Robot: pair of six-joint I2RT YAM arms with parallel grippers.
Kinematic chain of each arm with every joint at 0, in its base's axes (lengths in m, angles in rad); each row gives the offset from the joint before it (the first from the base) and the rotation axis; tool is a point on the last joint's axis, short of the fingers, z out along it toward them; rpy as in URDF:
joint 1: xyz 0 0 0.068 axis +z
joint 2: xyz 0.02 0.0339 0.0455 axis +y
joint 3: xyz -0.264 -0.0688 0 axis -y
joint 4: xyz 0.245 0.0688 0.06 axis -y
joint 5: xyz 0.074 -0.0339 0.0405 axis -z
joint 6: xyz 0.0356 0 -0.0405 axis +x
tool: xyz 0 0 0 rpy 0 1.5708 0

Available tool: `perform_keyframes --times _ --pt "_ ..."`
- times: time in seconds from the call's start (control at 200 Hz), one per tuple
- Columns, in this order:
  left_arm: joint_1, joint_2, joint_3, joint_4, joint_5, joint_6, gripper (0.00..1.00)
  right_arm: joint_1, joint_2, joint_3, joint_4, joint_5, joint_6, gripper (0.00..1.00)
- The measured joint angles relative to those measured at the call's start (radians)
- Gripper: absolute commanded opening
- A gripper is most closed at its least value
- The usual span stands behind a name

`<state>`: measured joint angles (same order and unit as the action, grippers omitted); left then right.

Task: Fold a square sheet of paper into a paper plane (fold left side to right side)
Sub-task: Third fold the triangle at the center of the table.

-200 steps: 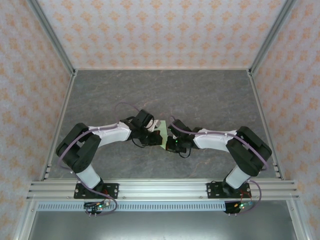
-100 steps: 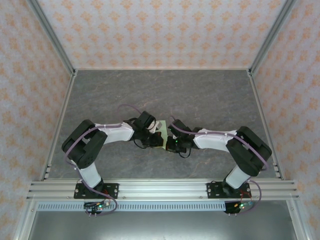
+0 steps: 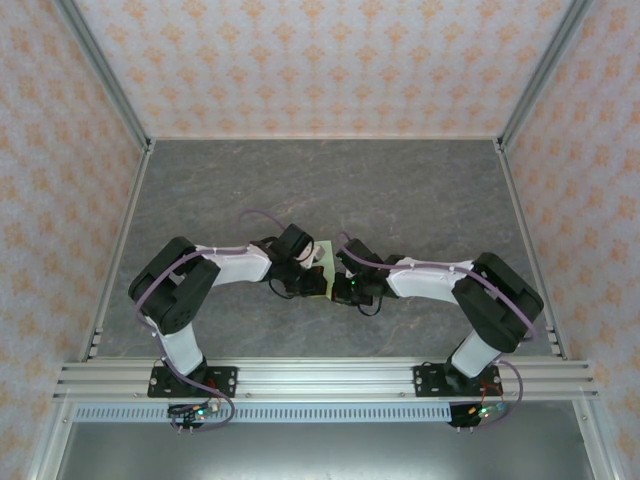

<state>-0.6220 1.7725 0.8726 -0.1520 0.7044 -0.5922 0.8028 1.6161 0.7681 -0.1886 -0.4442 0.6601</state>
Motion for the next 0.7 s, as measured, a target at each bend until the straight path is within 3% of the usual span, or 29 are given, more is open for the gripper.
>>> perform_keyframes --times 0.275,0.701 --pt "0.017 0.002 0.003 -0.009 -0.001 0.021 0.0 0.0 0.001 0.003 -0.006 0.0 -0.008 0.0" --pt "0.185 0.012 0.041 -0.095 0.002 0.139 0.0 0.0 0.003 0.005 -0.01 0.0 -0.011 0.0"
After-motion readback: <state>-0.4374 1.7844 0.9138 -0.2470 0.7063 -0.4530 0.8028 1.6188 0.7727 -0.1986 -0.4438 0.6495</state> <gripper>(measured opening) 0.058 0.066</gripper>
